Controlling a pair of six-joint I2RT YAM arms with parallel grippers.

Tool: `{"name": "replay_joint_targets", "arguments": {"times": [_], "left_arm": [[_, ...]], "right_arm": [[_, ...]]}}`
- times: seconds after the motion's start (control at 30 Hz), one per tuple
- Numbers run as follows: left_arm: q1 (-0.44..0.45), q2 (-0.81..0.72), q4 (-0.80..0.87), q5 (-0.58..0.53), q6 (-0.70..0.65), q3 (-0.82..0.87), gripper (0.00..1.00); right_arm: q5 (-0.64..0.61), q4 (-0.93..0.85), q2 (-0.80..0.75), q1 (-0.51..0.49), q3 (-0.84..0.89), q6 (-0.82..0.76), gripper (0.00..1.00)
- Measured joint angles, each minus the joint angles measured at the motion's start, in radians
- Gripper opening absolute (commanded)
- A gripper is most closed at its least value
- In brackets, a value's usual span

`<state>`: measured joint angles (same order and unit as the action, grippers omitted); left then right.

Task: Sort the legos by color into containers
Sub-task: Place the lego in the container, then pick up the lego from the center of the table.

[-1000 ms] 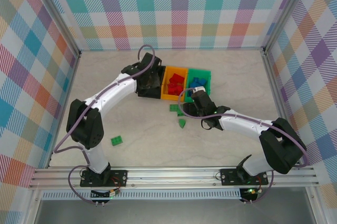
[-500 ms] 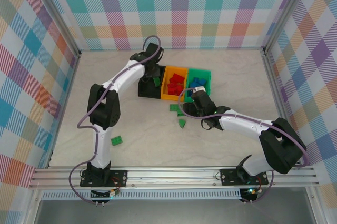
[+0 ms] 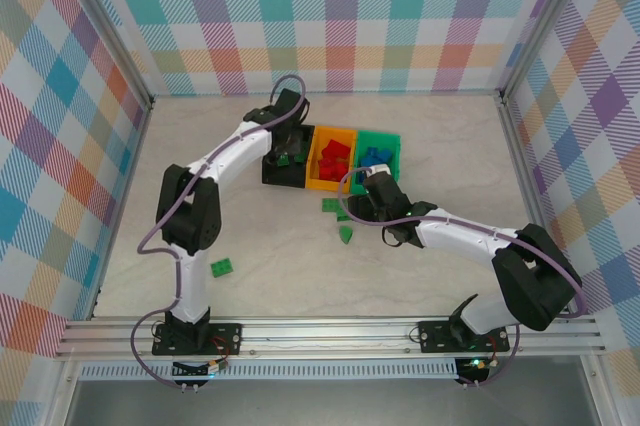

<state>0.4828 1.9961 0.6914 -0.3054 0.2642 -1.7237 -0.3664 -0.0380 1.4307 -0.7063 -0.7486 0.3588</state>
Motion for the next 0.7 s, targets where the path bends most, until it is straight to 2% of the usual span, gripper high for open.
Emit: {"name": "replay_joint_targets", "arguments": {"times": [0.23, 0.37, 0.57, 0.7], "left_arm": [[0.094, -0.303, -0.177, 0.064, 0.031, 0.332, 0.61], [0.098, -0.425, -0.270, 0.115, 0.071, 0.508, 0.61], [0.111, -0.503, -0.364, 0.219, 0.104, 0.661, 0.61], [0.160, -0.544, -0.422, 0.259, 0.120, 0.728, 0.61]], "right_arm": [[0.000, 0.000, 0.000, 0.000, 0.000, 0.000, 0.77], [0.004, 0.000, 0.000, 0.000, 0.000, 0.000, 0.77], [0.004, 0.000, 0.000, 0.000, 0.000, 0.000, 0.77], [0.004, 0.000, 0.000, 0.000, 0.000, 0.000, 0.78]]}}
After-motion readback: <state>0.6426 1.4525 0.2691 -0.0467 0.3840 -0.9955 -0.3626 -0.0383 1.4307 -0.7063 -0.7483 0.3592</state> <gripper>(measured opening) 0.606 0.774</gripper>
